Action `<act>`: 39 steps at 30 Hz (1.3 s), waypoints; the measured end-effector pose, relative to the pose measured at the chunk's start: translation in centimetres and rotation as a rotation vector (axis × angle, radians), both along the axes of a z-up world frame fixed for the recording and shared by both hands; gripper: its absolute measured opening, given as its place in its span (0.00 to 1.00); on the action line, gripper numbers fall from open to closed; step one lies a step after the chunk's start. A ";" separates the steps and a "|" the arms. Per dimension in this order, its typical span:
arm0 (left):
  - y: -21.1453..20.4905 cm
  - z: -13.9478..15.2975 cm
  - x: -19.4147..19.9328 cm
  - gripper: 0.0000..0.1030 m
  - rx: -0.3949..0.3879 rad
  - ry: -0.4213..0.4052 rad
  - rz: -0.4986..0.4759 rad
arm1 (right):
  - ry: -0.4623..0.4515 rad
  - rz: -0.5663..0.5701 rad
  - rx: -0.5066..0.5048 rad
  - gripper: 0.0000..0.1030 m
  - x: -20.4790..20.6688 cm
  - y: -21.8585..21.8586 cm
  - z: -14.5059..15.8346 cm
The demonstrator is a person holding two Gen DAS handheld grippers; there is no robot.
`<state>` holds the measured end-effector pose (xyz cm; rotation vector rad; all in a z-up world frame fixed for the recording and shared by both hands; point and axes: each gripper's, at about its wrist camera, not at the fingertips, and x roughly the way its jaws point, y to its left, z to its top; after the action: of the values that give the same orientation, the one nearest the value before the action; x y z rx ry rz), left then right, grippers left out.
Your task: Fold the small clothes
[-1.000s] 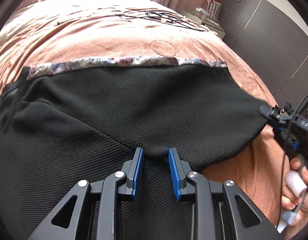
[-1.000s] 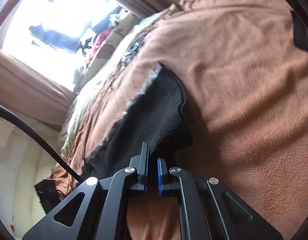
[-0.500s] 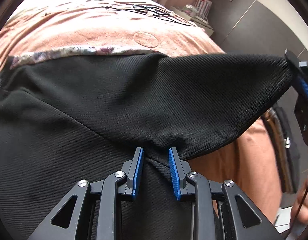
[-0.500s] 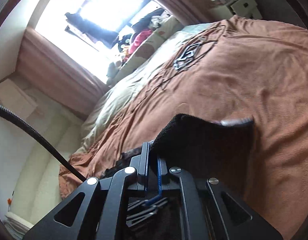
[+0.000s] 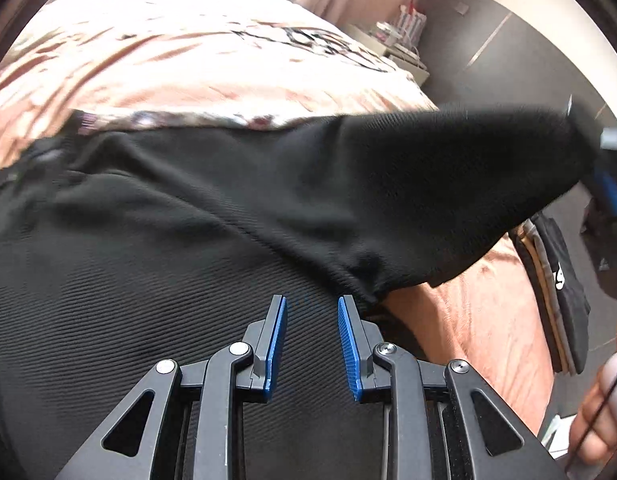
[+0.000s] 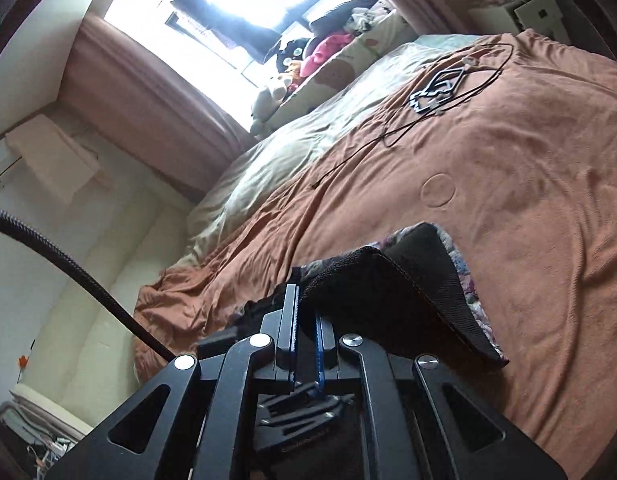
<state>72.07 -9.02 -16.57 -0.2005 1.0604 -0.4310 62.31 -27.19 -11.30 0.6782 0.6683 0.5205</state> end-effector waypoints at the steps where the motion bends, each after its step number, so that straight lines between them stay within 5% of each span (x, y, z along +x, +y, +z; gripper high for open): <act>1: 0.8 0.4 -0.3 0.27 0.005 -0.003 0.012 | -0.001 0.010 -0.005 0.03 -0.1 0.3 0.0; 10: 8.5 5.2 -4.6 0.27 0.058 -0.040 0.135 | 0.094 0.129 -0.049 0.03 1.9 4.0 -2.9; 16: 10.7 8.3 -6.3 0.28 0.089 -0.057 0.182 | 0.304 0.146 -0.073 0.07 3.5 5.3 -6.1; 18: 10.8 9.2 -6.7 0.28 0.092 -0.058 0.186 | 0.328 0.151 -0.046 0.20 3.5 4.9 -6.6; 20: 10.7 9.9 -7.2 0.28 0.091 -0.061 0.182 | 0.339 0.130 -0.037 0.78 3.4 4.1 -6.5; 21: 10.2 10.3 -7.1 0.28 0.092 -0.063 0.177 | 0.327 0.110 -0.023 0.83 3.2 3.5 -6.2; 25: 8.1 11.3 -7.5 0.28 0.101 -0.073 0.145 | 0.321 0.085 0.051 0.83 2.8 0.9 -5.4; 39: -1.8 8.2 -5.9 0.28 0.117 -0.042 -0.005 | 0.298 -0.196 -0.012 0.78 1.1 -8.7 -5.4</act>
<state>66.18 -10.79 -8.37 -0.0846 1.0420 -0.3754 63.37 -35.89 -16.68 0.8084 0.8723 0.2355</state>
